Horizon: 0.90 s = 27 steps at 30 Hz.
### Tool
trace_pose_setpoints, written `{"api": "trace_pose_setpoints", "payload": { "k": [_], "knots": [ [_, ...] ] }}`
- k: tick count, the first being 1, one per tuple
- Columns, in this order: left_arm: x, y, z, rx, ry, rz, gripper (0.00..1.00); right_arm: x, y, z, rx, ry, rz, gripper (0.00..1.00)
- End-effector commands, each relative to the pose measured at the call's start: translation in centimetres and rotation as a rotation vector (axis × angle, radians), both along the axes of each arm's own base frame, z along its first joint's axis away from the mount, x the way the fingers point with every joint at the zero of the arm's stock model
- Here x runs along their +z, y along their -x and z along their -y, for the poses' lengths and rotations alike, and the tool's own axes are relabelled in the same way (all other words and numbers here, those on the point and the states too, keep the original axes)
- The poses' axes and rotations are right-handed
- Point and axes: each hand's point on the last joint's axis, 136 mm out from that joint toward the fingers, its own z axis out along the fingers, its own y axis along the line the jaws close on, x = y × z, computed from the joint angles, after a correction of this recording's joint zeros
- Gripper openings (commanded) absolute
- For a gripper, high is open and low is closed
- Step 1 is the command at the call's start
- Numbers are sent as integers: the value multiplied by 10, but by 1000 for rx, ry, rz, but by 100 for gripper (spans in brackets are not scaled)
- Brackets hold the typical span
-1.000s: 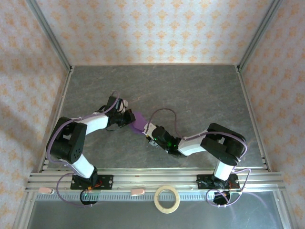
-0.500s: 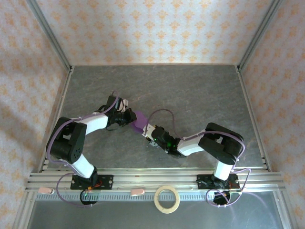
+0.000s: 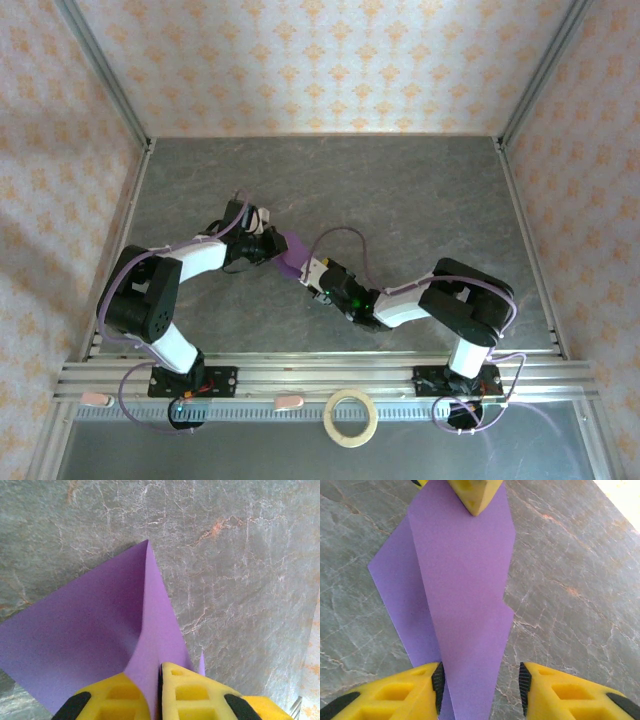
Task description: Fold a paper plane with a square sheet of paper (pick it up from the middle)
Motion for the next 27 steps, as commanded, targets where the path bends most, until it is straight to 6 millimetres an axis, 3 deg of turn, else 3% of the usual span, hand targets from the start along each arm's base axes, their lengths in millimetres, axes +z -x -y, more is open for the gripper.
{"api": "trace_pose_setpoints", "payload": {
  "k": [1, 27],
  "knots": [
    [15, -6, 0, -5, 17, 42, 13, 6, -6, -1, -26, 7, 46, 42],
    [11, -6, 0, -8, 14, 32, 13, 4, -7, -9, -15, -5, 38, 27]
  ]
}}
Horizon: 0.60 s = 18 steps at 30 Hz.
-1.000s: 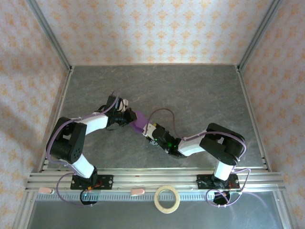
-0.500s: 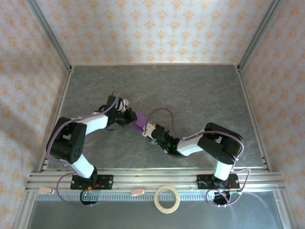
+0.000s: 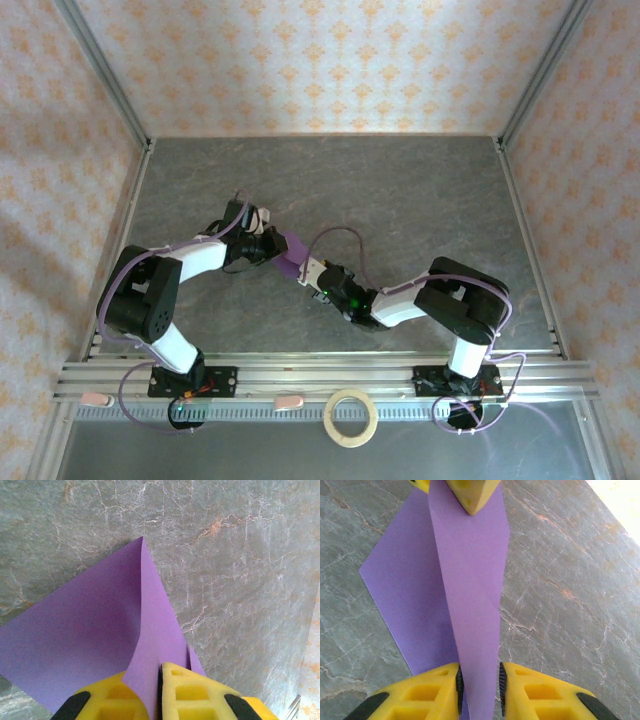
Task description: Fold a paper plane with a square sheet of paper (pick it up from the middle)
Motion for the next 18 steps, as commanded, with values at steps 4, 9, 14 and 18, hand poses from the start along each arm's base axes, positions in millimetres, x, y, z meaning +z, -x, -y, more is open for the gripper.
{"api": "trace_pose_setpoints", "payload": {
  "k": [4, 9, 14, 18],
  "knots": [
    [11, -6, -1, -5, 6, 32, 13, 7, -2, -9, -4, -46, 7, 27],
    [11, -6, -1, -3, 6, 33, 13, 9, -2, -11, 0, -61, 5, 24],
    [10, -7, 0, -4, 5, 30, 13, 9, -1, -12, -6, -73, -12, 16],
    [11, -8, -2, 4, -4, 35, 13, 5, 2, -11, -9, -84, -43, 14]
  ]
}}
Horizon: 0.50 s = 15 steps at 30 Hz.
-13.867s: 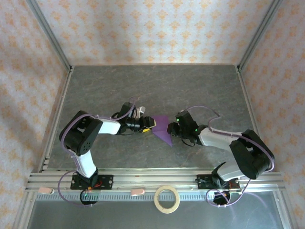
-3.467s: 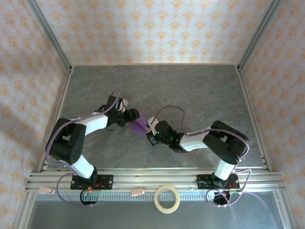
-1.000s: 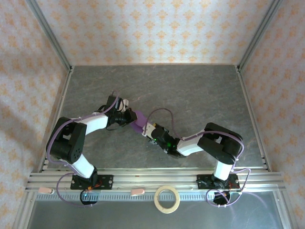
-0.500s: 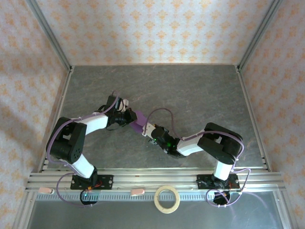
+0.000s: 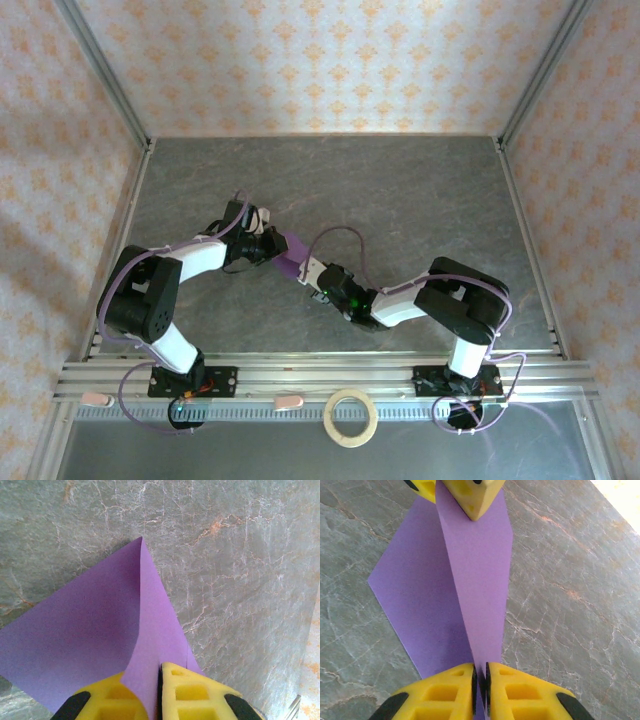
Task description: Fold a paper plane with a square sheet of paper (pick it up from the middle)
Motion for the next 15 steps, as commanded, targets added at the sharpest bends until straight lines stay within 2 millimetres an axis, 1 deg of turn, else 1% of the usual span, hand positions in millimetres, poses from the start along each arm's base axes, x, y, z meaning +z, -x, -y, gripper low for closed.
{"api": "trace_pose_setpoints", "payload": {
  "k": [1, 3, 4, 10, 15],
  "knots": [
    [11, -9, -2, 4, -3, 36, 13, 4, 1, -7, -6, -43, -26, 17],
    [12, -10, -2, 5, -3, 38, 13, 4, 2, -8, -6, -51, -34, 23],
    [12, -9, -2, 2, -2, 37, 13, 6, 1, -9, -6, -56, -29, 25],
    [10, -9, -2, -1, -4, 33, 13, 19, -2, -17, 19, -73, 5, 29],
    [10, -9, -1, -5, -1, 31, 13, 21, -7, -18, 4, -69, 29, 33]
  ]
}}
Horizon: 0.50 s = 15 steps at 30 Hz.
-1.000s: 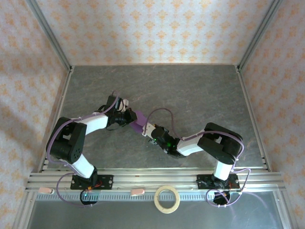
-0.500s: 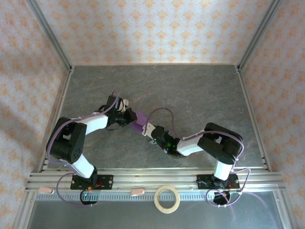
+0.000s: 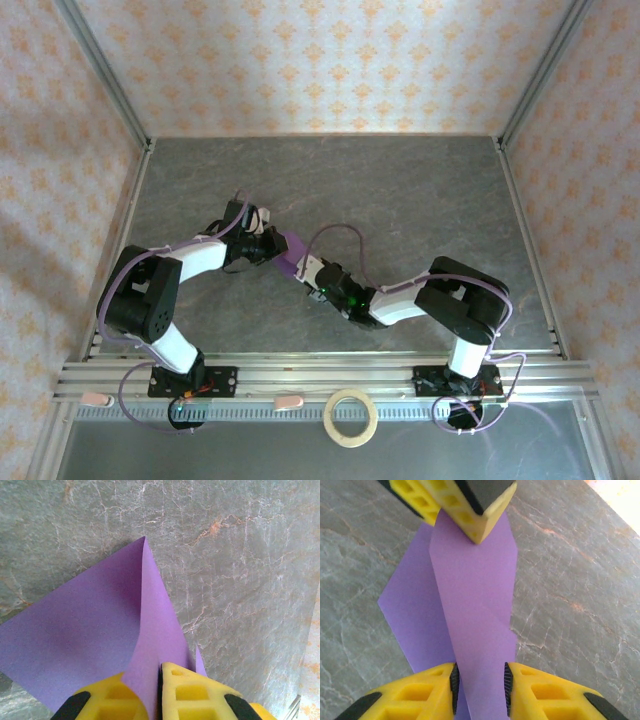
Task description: Fold a paper plane with a square sheet of paper (pick it up from the middle)
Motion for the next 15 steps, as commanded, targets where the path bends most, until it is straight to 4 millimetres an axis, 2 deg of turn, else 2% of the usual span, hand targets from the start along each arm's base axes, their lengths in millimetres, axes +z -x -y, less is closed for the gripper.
{"api": "trace_pose_setpoints", "payload": {
  "k": [1, 5, 15],
  "knots": [
    [10, -9, -1, -6, -2, 31, 13, 12, -4, -7, -6, -24, 36, 33],
    [10, -9, -1, -6, -1, 31, 13, 4, -2, -6, -1, 0, 14, 28],
    [11, -10, -1, -6, -3, 33, 13, -7, 1, 5, -13, 33, 0, 28]
  ]
}}
